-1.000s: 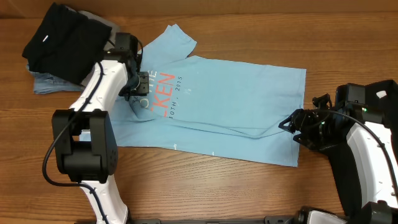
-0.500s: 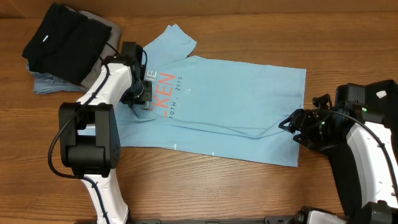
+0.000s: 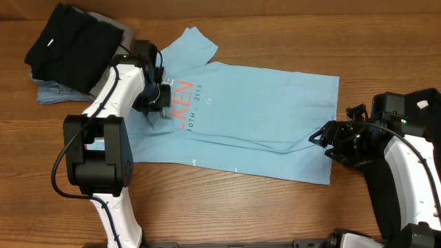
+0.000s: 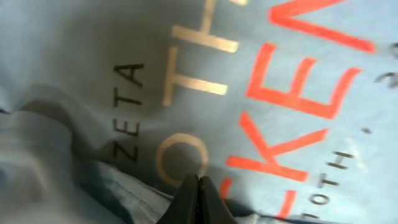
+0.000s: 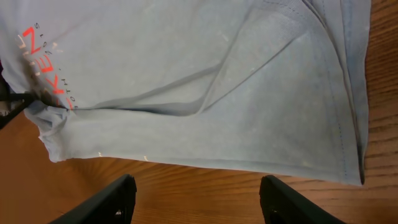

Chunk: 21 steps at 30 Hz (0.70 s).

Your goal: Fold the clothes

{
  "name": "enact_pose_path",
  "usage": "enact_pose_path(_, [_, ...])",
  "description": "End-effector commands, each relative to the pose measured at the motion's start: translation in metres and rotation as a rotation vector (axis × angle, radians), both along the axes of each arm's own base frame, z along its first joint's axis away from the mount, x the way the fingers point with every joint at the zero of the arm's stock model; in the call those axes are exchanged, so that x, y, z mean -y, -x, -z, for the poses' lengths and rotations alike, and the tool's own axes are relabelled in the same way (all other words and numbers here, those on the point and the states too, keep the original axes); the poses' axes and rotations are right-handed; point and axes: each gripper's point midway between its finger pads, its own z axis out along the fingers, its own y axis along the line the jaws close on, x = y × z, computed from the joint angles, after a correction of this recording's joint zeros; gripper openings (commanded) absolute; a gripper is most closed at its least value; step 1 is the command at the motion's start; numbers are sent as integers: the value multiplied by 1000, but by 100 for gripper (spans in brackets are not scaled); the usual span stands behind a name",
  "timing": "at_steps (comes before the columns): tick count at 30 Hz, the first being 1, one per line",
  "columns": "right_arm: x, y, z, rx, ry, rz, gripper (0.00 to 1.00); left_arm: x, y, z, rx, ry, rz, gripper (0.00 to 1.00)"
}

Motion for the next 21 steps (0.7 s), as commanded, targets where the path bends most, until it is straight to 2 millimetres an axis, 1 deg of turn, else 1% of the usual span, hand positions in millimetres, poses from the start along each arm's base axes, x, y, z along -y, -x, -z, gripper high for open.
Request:
enact_pose_path(1, [0,-8,-11,49,3,-7,68,28,-3,-19,39,97,60,4])
enact_pose_path(8, [0,-9,-11,53,4,-7,68,57,-5,-21,66,96,130,4])
enact_pose_path(12, [0,-9,-11,53,4,-7,68,68,-7,-22,83,92,154,4])
enact_pose_path(15, [0,-9,-11,53,4,-7,68,68,-8,-22,86,87,157,4])
enact_pose_path(17, [0,-9,-11,53,4,-8,68,63,-8,-21,89,59,152,5])
enact_pose_path(18, [0,-9,-11,53,4,-8,68,61,-9,-21,91,46,151,8])
enact_pose_path(19, [0,-9,-11,53,4,-7,68,60,-9,-21,92,38,150,16])
enact_pose_path(20, [0,-9,-11,53,4,-7,68,57,-10,-21,94,23,148,28])
enact_pose_path(21, [0,-9,-11,53,4,-8,68,55,-10,-21,94,10,147,34])
